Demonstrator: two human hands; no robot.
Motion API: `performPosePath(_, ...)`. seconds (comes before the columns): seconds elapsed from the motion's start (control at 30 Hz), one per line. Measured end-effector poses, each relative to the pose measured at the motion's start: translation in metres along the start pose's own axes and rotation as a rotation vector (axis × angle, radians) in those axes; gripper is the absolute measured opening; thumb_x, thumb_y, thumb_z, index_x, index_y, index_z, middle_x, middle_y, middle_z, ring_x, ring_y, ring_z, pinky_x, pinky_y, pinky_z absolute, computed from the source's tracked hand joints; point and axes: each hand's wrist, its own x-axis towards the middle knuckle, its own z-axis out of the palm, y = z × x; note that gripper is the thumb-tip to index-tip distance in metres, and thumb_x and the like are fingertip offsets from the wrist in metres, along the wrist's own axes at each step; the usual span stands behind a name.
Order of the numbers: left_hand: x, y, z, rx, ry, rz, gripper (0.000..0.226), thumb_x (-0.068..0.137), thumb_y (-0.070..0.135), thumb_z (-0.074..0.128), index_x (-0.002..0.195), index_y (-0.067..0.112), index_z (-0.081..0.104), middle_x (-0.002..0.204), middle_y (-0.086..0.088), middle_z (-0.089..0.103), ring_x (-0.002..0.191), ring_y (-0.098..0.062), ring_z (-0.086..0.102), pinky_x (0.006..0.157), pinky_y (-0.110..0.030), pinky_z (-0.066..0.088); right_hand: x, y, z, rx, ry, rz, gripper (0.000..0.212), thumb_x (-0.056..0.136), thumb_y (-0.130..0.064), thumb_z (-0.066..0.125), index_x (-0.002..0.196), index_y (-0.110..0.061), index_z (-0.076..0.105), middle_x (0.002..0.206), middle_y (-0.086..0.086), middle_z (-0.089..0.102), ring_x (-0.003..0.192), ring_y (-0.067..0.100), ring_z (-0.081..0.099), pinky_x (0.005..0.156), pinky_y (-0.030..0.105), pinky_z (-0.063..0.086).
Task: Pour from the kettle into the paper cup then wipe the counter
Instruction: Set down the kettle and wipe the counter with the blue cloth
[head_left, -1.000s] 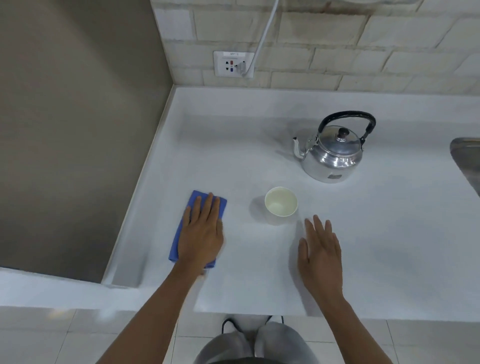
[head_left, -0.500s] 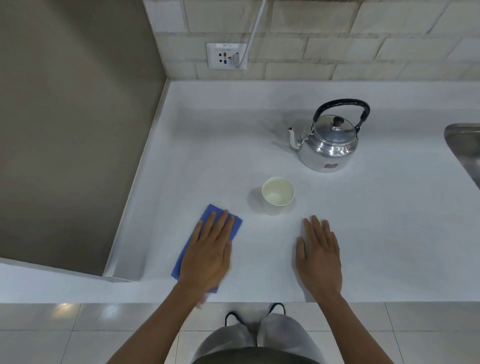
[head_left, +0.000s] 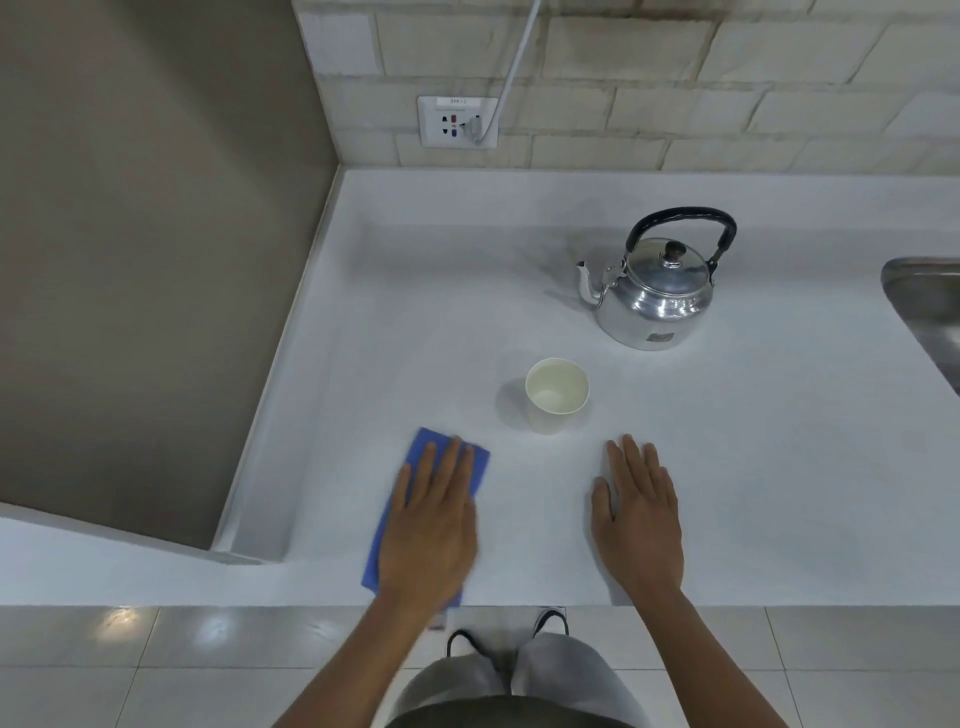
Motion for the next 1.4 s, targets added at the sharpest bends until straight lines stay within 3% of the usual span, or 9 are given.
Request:
performPosePath(0.17, 0.035, -0.006, 0.003, 0.024, 0.012, -0.066, 0.061, 0.106, 0.029, 0.03, 0.162, 0.013, 0.013, 0.17, -0.006, 0.005, 0.157, -0.031, 0.005, 0.126, -0.049, 0.004, 0.001, 0.001, 0.0, 0.014, 0.007, -0.007, 0.051, 0.1, -0.025, 0.045, 0.15, -0.016, 0.038, 0.161, 0.0, 0.028, 0.151, 0.02, 0.013, 0.123, 0.038, 0.013)
performPosePath(0.37, -0.005, 0.056, 0.009, -0.268, -0.026, 0.083, 0.063, 0.101, 0.032, 0.022, 0.161, 0.014, 0.021, 0.168, -0.008, 0.018, 0.155, -0.032, 0.015, 0.125, -0.052, 0.018, 0.001, 0.001, 0.001, 0.086, 0.065, -0.028, 0.048, 0.098, -0.018, 0.051, 0.145, -0.011, 0.046, 0.156, 0.005, 0.038, 0.148, 0.025, 0.025, 0.121, 0.041, 0.021)
performPosePath(0.47, -0.005, 0.053, -0.002, -0.715, -0.096, 0.068, 0.057, 0.101, 0.033, 0.024, 0.158, 0.035, 0.021, 0.166, 0.02, 0.013, 0.154, -0.002, 0.007, 0.127, -0.033, 0.008, -0.007, 0.001, -0.003, 0.216, 0.223, -0.072, 0.039, 0.096, -0.015, 0.049, 0.133, -0.007, 0.059, 0.141, 0.009, 0.055, 0.134, 0.028, 0.046, 0.113, 0.042, 0.036)
performPosePath(0.57, -0.003, 0.016, -0.026, -1.0, 0.119, -0.163, 0.052, 0.096, 0.019, 0.04, 0.144, 0.04, 0.044, 0.152, 0.031, 0.041, 0.142, 0.009, 0.033, 0.116, -0.013, 0.024, -0.031, -0.025, -0.007, 0.28, 0.295, -0.243, 0.035, 0.092, -0.018, 0.047, 0.123, -0.015, 0.064, 0.123, 0.0, 0.064, 0.112, 0.021, 0.055, 0.101, 0.028, 0.039)
performPosePath(0.67, 0.002, -0.014, -0.027, -0.868, 0.205, -0.218, 0.048, 0.104, 0.007, 0.041, 0.147, 0.026, 0.048, 0.153, 0.018, 0.043, 0.142, 0.001, 0.038, 0.117, -0.015, 0.026, -0.04, -0.078, 0.002, 0.253, 0.175, -0.387, 0.036, 0.091, -0.023, 0.048, 0.122, -0.014, 0.064, 0.122, -0.001, 0.064, 0.108, 0.018, 0.055, 0.096, 0.024, 0.039)
performPosePath(0.77, 0.007, -0.023, -0.012, -0.679, 0.125, -0.161, 0.047, 0.108, 0.01, 0.037, 0.154, 0.018, 0.038, 0.159, 0.011, 0.032, 0.151, -0.006, 0.025, 0.121, -0.014, 0.013, -0.034, -0.128, 0.021, 0.074, 0.016, -0.321, 0.05, 0.098, -0.028, 0.034, 0.139, -0.003, 0.05, 0.142, 0.014, 0.052, 0.131, 0.027, 0.046, 0.109, 0.036, 0.038)
performPosePath(0.9, 0.015, -0.031, -0.001, -0.512, 0.095, -0.046, 0.046, 0.109, 0.014, 0.037, 0.154, 0.009, 0.035, 0.162, -0.005, 0.031, 0.153, -0.021, 0.024, 0.126, -0.036, 0.015, -0.041, -0.138, 0.051, -0.127, -0.186, -0.241, 0.061, 0.104, -0.037, 0.009, 0.156, -0.008, -0.002, 0.165, 0.012, -0.005, 0.152, 0.028, -0.008, 0.123, 0.044, -0.003)
performPosePath(1.1, 0.014, -0.014, 0.008, -0.244, 0.003, 0.039, 0.06, 0.107, 0.04, 0.015, 0.159, 0.013, 0.027, 0.168, -0.002, 0.015, 0.157, -0.022, 0.005, 0.127, -0.043, 0.006, -0.046, -0.075, 0.039, -0.145, -0.083, -0.191, 0.067, 0.102, -0.037, 0.034, 0.157, -0.011, 0.008, 0.165, 0.006, 0.012, 0.152, 0.023, 0.011, 0.122, 0.041, 0.012)
performPosePath(1.4, 0.016, -0.004, 0.015, -0.041, -0.071, 0.055, 0.061, 0.106, 0.04, 0.008, 0.162, 0.014, 0.012, 0.17, -0.005, 0.006, 0.157, -0.023, 0.001, 0.127, -0.047, 0.011, -0.038, -0.086, 0.03, -0.155, -0.147, -0.21, 0.062, 0.103, -0.039, 0.012, 0.156, -0.008, 0.008, 0.164, 0.008, 0.007, 0.152, 0.024, 0.007, 0.123, 0.04, 0.012)
